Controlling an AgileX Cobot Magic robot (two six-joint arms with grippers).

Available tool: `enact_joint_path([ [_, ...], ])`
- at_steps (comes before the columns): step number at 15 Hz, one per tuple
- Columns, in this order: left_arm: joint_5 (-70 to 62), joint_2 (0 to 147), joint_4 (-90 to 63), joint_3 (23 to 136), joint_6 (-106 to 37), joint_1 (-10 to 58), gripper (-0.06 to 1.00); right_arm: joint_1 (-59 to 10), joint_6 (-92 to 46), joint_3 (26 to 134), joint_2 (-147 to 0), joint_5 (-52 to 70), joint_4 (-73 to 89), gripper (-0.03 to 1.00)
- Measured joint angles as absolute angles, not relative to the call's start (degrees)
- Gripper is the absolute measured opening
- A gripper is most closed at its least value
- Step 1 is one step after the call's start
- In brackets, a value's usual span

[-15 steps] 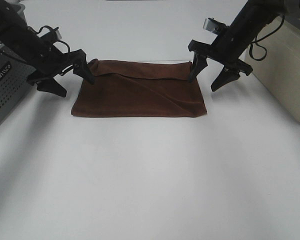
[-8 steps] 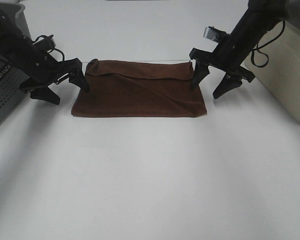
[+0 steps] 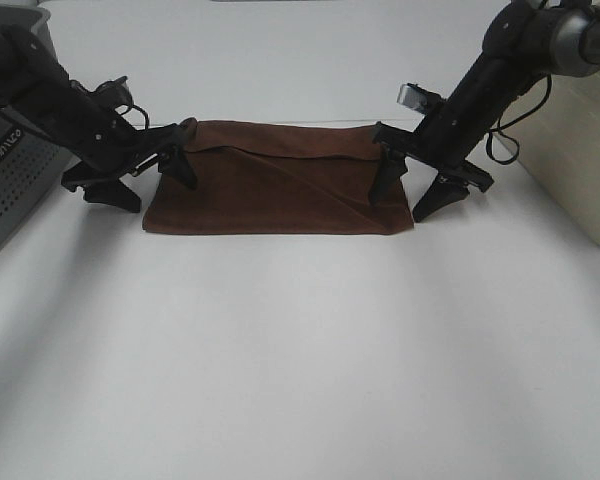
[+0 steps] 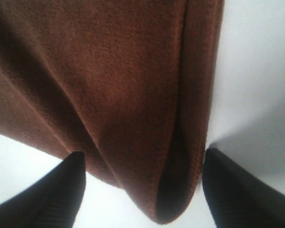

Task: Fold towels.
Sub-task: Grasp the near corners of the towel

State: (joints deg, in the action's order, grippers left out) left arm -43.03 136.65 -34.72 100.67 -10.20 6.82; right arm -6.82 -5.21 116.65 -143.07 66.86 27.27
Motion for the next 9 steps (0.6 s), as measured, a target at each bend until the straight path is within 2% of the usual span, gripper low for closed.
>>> enact_joint_path([
  [2, -42.91, 137.17, -35.87, 100.67, -10.2, 7.22, 0.75, -6.82, -5.73, 116.65, -143.7, 66.46, 29.34, 0.65],
  [3, -42.86, 137.28, -35.98, 100.73, -10.2, 7.73, 0.68, -6.82, -6.42, 116.65, -144.33, 66.23, 31.17, 0.6],
  [5, -42.91, 137.68, -35.92, 100.73, -10.2, 8.37, 0.47, -6.82, -6.65, 116.65, -144.9, 65.95, 31.63, 0.37],
  [7, -43.2, 138.14, -35.81, 100.73, -10.2, 8.48, 0.16, -6.82, -6.42, 116.65, -145.42, 65.78, 31.51, 0.05],
  [8, -43.66, 138.31, -35.41, 100.73, -10.31, 8.48, 0.04, -6.82, -6.25, 116.65, -145.42, 65.78, 31.46, 0.0],
  [9, -44.35, 138.14, -34.26, 100.73, -10.37, 8.48, 0.01, -6.82, -6.02, 116.65, -145.42, 65.78, 31.46, 0.0],
])
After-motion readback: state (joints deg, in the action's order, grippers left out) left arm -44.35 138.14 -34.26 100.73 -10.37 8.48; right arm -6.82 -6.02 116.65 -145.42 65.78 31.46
